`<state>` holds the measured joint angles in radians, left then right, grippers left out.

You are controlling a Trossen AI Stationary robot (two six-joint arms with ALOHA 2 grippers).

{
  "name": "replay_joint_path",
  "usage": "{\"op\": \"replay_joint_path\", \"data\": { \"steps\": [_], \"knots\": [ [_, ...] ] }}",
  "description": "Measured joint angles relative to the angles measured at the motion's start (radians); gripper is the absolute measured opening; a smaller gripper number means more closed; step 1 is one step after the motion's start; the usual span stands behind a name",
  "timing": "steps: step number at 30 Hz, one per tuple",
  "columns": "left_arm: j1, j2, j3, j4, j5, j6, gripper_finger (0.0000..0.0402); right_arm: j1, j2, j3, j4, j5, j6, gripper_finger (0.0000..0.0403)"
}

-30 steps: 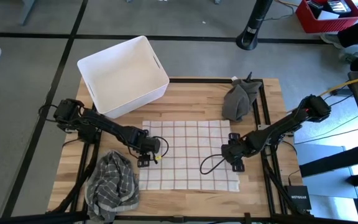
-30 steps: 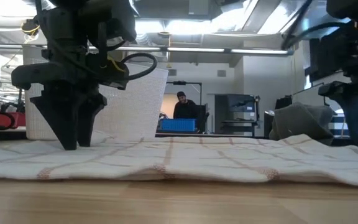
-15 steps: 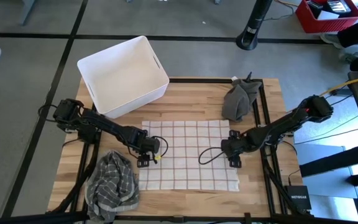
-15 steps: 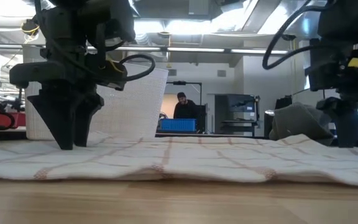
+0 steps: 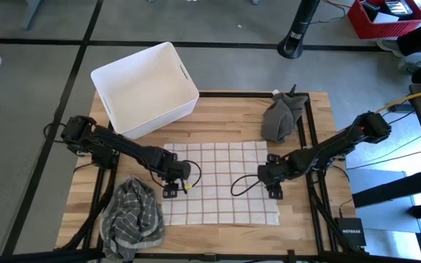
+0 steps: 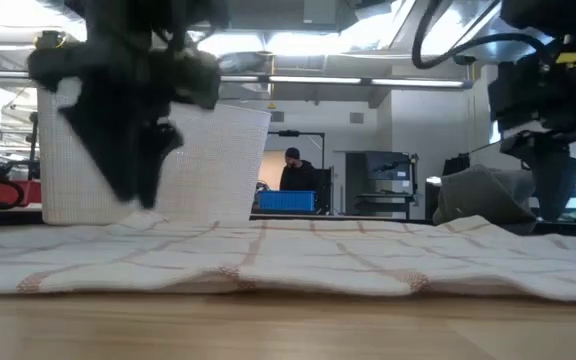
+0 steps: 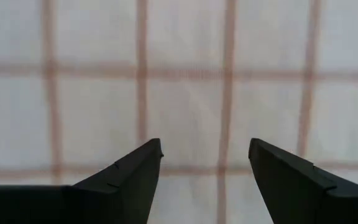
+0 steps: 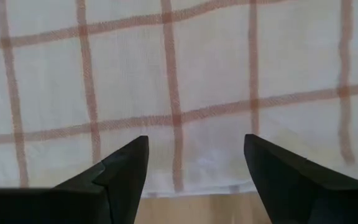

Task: Fold towel
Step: Fold the brown-white towel

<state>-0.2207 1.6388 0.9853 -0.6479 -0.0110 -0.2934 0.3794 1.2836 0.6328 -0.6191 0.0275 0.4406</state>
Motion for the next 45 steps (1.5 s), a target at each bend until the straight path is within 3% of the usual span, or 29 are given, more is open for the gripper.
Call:
{"op": "replay_joint_path", "data": {
  "steps": [6, 14, 32, 37, 45],
  "knots": [
    [0.001, 0.006, -0.027, -0.011, -0.015, 0.061, 0.0237, 0.0, -0.004, -0.014, -0.006, 0.034, 0.0, 0.0266],
    [-0.002, 0.012, -0.123, 0.042, -0.003, -0.003, 0.0237, 0.0, -0.004, -0.088, 0.058, 0.048, 0.001, 0.0266],
    [-0.002, 0.014, -0.131, 0.027, -0.007, -0.005, 0.0237, 0.0, -0.009, -0.173, 0.15, 0.046, -0.027, 0.0262],
    [-0.001, 0.014, -0.131, 0.013, -0.007, -0.005, 0.021, -0.001, -0.01, -0.19, 0.15, 0.055, -0.008, 0.0218],
    [-0.001, 0.01, -0.176, 0.025, -0.012, -0.046, 0.0085, -0.001, -0.01, -0.194, 0.144, 0.035, 0.006, 0.0082]
  ]
}}
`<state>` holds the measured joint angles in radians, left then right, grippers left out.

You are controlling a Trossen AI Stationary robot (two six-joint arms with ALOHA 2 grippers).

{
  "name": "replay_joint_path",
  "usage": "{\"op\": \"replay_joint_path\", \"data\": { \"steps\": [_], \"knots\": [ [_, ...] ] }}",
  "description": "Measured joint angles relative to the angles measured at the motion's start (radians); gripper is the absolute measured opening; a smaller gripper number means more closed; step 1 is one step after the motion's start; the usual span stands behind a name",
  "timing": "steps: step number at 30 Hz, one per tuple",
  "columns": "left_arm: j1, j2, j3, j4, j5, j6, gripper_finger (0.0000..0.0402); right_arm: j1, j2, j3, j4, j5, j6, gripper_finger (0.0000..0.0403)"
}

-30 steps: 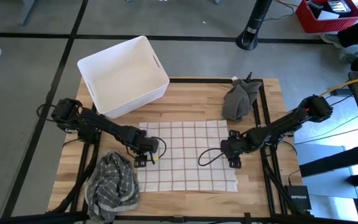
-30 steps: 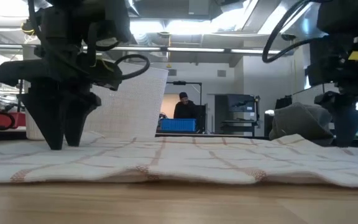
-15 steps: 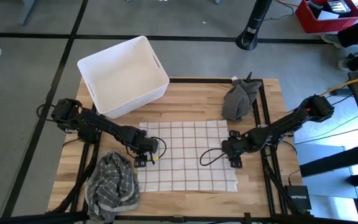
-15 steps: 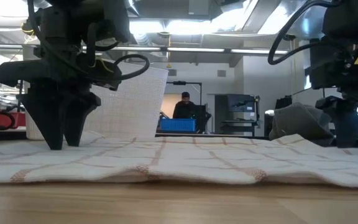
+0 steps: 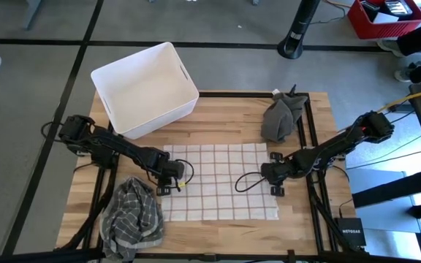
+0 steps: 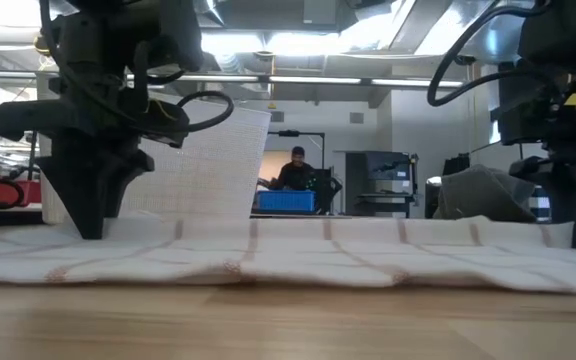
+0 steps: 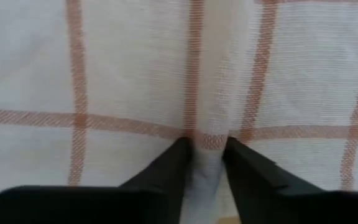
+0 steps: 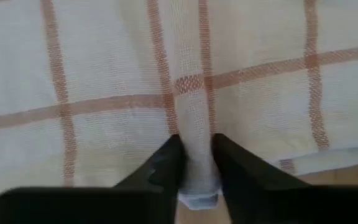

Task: Fold towel
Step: Fold the brown-white towel

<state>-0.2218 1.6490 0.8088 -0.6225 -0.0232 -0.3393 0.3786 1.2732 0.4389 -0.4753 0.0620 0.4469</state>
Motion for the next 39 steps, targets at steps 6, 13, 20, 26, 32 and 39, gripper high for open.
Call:
{"op": "replay_joint_path", "data": {
  "steps": [6, 13, 20, 26, 32, 39],
  "knots": [
    [-0.001, -0.005, -0.013, 0.031, -0.009, -0.013, 0.001, 0.0, 0.0, 0.0, 0.002, -0.014, -0.002, 0.0011],
    [-0.001, -0.007, -0.016, 0.077, -0.027, 0.01, 0.002, 0.001, 0.002, 0.0, 0.004, -0.007, -0.011, 0.0039],
    [-0.001, -0.008, -0.017, 0.084, -0.044, 0.045, 0.0007, 0.002, 0.002, 0.0, 0.007, 0.024, -0.036, 0.001],
    [-0.027, -0.067, 0.041, -0.046, -0.104, -0.029, 0.0003, 0.002, -0.051, 0.056, -0.098, 0.088, -0.037, 0.0007],
    [-0.059, -0.19, 0.135, -0.197, -0.209, -0.057, 0.0002, 0.001, -0.157, 0.188, -0.271, 0.232, -0.061, 0.0007],
    [-0.029, -0.338, 0.195, -0.322, -0.409, -0.024, 0.0001, -0.002, -0.261, 0.33, -0.429, 0.483, -0.065, 0.0007]
  ]
}}
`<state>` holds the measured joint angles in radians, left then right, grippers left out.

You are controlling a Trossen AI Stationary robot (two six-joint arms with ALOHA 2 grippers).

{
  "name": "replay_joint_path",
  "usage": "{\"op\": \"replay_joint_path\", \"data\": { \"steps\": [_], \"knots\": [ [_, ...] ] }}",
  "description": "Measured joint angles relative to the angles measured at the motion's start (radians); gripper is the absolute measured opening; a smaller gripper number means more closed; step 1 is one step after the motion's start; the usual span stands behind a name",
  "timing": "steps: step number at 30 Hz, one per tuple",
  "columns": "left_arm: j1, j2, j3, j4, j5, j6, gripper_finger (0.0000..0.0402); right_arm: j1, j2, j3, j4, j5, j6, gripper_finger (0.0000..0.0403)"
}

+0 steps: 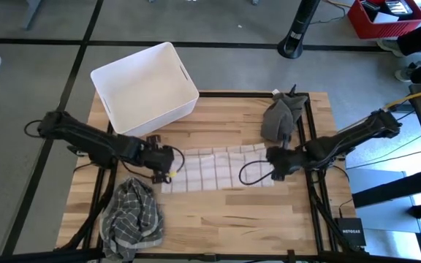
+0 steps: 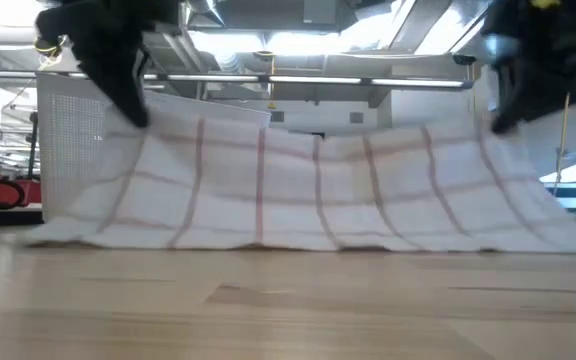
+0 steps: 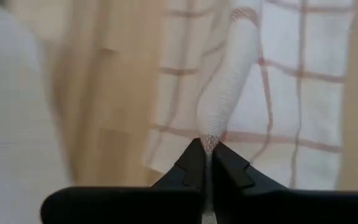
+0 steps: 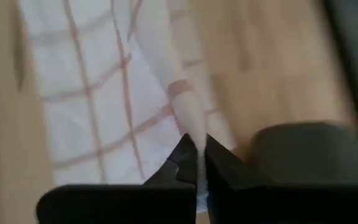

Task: Fold towel
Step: Fold the brown-white towel

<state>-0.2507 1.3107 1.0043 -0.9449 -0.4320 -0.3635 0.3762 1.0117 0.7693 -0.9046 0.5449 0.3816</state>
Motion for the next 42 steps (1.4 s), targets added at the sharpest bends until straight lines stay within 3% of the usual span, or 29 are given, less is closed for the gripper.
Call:
{"op": "replay_joint_path", "data": {
  "steps": [5, 8, 10, 14, 18, 24, 29, 37, 42],
  "knots": [
    [0.058, -0.088, 0.005, -0.015, -0.187, 0.103, 0.0001, -0.075, -0.043, 0.055, 0.0, 0.184, -0.07, 0.0007],
    [0.084, -0.116, 0.005, -0.008, -0.356, 0.164, 0.0, -0.135, -0.055, 0.071, 0.057, 0.298, -0.159, 0.0007],
    [0.05, -0.118, 0.005, -0.007, -0.435, 0.161, 0.0, -0.121, -0.06, 0.065, 0.108, 0.319, -0.195, 0.0007],
    [-0.121, -0.087, -0.046, 0.024, -0.437, 0.042, 0.0, 0.019, -0.053, -0.014, 0.183, 0.292, -0.143, 0.0007],
    [-0.29, -0.003, -0.14, 0.125, -0.376, -0.153, 0.0, 0.178, -0.012, -0.159, 0.276, 0.22, -0.009, 0.0007],
    [-0.425, 0.142, -0.224, 0.297, -0.141, -0.342, 0.0, 0.336, 0.069, -0.321, 0.454, 0.009, 0.198, 0.0007],
    [-0.455, 0.237, -0.24, 0.426, 0.039, -0.366, 0.0002, 0.398, 0.13, -0.342, 0.529, -0.096, 0.266, 0.0009],
    [-0.445, 0.293, -0.241, 0.497, 0.081, -0.365, 0.0031, 0.396, 0.166, -0.342, 0.55, -0.201, 0.29, 0.0047],
    [-0.422, 0.275, -0.236, 0.475, 0.184, -0.368, 0.0082, 0.396, 0.171, -0.336, 0.521, -0.292, 0.359, 0.0097]
  ]
}}
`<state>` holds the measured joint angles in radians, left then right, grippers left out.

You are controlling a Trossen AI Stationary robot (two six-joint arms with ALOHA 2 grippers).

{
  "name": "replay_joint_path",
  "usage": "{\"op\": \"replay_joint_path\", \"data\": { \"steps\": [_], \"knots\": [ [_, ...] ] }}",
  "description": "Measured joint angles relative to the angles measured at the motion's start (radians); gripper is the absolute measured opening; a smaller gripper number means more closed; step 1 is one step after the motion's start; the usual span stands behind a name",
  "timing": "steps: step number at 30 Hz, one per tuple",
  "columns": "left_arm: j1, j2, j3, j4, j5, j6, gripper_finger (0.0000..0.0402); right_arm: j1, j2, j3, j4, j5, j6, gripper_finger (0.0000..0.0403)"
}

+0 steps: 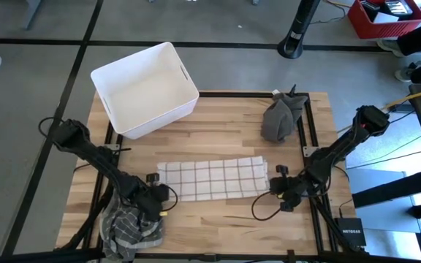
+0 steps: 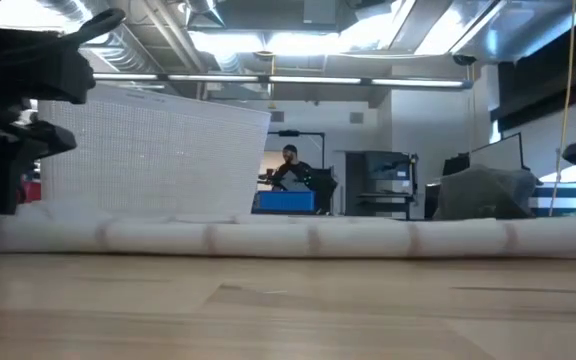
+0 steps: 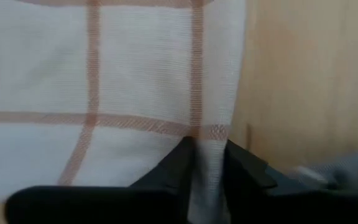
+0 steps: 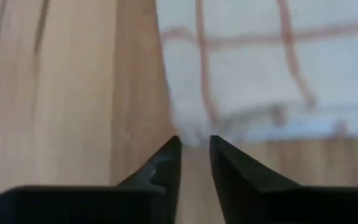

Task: Fold towel
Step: Fold the brown-white towel

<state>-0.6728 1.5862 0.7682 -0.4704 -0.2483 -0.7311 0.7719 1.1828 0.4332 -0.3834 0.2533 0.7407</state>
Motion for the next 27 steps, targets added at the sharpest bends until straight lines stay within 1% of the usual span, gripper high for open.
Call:
{"op": "replay_joint_path", "data": {
  "steps": [4, 6, 8, 9, 11, 12, 13, 15, 16, 20, 23, 24, 27],
  "knots": [
    [0.047, -0.052, 0.05, -0.055, 0.146, 0.026, 0.0125, 0.0, -0.014, 0.075, -0.138, -0.073, 0.092, 0.015],
    [0.075, -0.089, 0.086, -0.085, 0.173, 0.025, 0.0139, 0.0, -0.02, 0.124, -0.229, -0.068, 0.14, 0.0174],
    [0.102, -0.126, 0.108, -0.101, 0.164, 0.027, 0.0148, -0.007, -0.025, 0.17, -0.314, 0.0, 0.179, 0.0197],
    [0.115, -0.144, 0.114, -0.092, 0.13, 0.039, 0.0151, -0.017, -0.025, 0.185, -0.336, 0.056, 0.207, 0.0207],
    [0.138, -0.169, 0.115, -0.042, 0.003, 0.073, 0.0152, -0.054, -0.025, 0.187, -0.354, 0.159, 0.28, 0.0226],
    [0.151, -0.172, 0.114, -0.008, -0.068, 0.101, 0.0151, -0.077, -0.025, 0.18, -0.344, 0.192, 0.313, 0.0234],
    [0.163, -0.169, 0.11, 0.033, -0.119, 0.14, 0.015, -0.1, -0.025, 0.168, -0.318, 0.202, 0.341, 0.0241],
    [0.195, -0.145, 0.108, 0.086, -0.159, 0.216, 0.0146, -0.157, -0.025, 0.132, -0.26, 0.186, 0.36, 0.0251],
    [0.211, -0.129, 0.107, 0.112, -0.167, 0.25, 0.0145, -0.179, -0.025, 0.11, -0.226, 0.168, 0.363, 0.0254],
    [0.26, -0.04, 0.107, 0.192, -0.177, 0.3, 0.0142, -0.259, -0.025, 0.033, -0.062, 0.104, 0.393, 0.0258],
    [0.276, 0.051, 0.107, 0.238, -0.176, 0.323, 0.0141, -0.302, -0.021, -0.023, 0.003, 0.02, 0.439, 0.0259],
    [0.278, 0.083, 0.107, 0.251, -0.174, 0.331, 0.0141, -0.307, -0.021, -0.04, 0.01, 0.007, 0.46, 0.0259],
    [0.279, 0.164, 0.106, 0.271, -0.147, 0.34, 0.0141, -0.306, -0.026, -0.079, 0.053, 0.017, 0.533, 0.0259]
  ]
}}
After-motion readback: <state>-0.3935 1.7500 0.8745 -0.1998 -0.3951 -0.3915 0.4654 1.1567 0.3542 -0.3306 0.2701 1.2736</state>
